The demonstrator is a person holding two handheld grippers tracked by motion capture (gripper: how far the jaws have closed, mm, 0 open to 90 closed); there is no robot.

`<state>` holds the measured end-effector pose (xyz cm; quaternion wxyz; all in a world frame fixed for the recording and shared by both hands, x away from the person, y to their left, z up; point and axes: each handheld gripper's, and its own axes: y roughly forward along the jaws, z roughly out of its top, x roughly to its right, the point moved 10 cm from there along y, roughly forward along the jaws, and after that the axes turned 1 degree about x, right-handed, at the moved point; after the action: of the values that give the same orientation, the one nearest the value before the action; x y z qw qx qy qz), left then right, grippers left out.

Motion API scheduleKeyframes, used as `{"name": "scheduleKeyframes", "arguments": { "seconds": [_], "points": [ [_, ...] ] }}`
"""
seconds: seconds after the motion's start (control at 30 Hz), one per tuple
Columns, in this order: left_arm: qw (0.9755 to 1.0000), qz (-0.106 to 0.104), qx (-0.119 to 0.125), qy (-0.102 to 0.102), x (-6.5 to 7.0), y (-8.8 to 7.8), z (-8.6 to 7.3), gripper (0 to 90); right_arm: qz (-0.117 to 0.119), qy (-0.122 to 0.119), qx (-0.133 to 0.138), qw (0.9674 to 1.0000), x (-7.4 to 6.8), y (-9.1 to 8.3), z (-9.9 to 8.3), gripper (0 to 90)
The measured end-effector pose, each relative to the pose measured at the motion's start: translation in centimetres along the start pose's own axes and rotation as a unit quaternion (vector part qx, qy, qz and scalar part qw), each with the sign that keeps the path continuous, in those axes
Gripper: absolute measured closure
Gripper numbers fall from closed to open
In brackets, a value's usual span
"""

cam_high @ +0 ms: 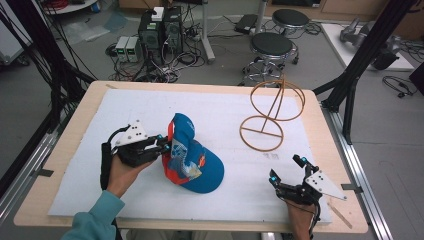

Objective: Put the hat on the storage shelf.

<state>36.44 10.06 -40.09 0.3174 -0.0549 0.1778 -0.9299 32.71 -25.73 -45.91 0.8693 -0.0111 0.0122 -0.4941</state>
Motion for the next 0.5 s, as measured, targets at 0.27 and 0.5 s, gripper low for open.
{"name": "scheduleKeyframes", "arguments": {
  "seconds": [0.27,0.5],
  "points": [
    [0.9997,0.015,-0.014,-0.008,-0.9,-1.0,-2.1,75.5,0.0,-0.005,0.004,1.0,0.1,0.0,0.1,3.4],
    [0.9988,0.042,-0.001,-0.025,-2.1,-2.6,-3.5,41.4,0.01,-0.008,-0.002,0.9999,-0.3,0.1,0.0,3.3]
  ]
}}
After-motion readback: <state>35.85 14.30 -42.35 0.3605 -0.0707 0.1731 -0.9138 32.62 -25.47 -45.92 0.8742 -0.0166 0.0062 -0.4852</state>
